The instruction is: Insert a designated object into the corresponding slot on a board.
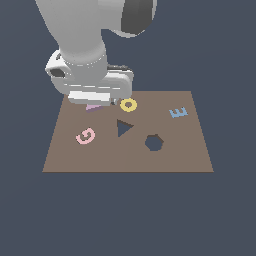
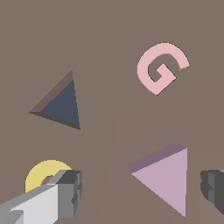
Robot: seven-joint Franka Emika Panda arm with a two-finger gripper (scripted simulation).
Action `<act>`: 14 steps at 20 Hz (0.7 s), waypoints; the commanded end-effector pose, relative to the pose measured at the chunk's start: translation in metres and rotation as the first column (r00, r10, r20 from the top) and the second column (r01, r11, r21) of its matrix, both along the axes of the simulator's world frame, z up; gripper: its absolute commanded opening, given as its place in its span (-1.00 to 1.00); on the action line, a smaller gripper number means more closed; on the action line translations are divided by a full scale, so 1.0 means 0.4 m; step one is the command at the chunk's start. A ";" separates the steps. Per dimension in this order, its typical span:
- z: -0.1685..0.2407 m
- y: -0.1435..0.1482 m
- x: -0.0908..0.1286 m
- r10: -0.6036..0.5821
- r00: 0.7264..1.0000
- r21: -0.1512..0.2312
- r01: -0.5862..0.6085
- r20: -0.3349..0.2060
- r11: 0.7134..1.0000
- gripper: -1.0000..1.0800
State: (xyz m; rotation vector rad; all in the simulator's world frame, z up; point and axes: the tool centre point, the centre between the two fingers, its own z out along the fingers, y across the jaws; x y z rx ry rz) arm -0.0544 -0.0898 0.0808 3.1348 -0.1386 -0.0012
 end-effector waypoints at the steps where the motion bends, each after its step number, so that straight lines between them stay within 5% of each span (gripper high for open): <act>1: -0.030 -0.024 -0.025 -0.014 1.000 0.001 0.014 0.001 1.000 0.92; 14: -0.082 -0.057 -0.057 -0.035 0.999 0.003 0.035 0.000 0.999 0.92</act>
